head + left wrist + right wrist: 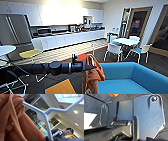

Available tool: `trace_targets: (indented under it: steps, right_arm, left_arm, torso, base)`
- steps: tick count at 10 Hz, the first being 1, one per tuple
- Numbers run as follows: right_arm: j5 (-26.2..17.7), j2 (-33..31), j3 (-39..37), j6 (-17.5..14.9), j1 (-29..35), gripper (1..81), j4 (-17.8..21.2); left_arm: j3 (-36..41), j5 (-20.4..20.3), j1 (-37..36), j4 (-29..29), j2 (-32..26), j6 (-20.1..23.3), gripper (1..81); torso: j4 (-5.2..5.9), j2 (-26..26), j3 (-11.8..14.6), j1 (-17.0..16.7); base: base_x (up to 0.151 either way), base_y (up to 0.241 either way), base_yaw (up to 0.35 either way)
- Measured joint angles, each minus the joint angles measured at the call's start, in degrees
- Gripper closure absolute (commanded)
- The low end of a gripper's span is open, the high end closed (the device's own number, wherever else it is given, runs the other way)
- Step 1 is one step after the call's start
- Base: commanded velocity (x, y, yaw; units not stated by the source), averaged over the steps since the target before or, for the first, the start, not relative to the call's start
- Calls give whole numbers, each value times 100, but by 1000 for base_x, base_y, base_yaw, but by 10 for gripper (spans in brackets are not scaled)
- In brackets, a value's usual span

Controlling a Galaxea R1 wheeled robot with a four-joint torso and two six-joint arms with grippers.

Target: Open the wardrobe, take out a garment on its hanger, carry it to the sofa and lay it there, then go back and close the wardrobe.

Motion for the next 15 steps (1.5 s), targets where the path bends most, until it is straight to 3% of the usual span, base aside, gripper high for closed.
trace_targets:
  steps: [15]
  right_arm:
    - [-4,5,0,0,4,10,0]
  left_arm:
    - [69,2,4,23,-127,38,811]
  torso:
    - [0,0,0,0]
  base:
    - [0,0,-304]
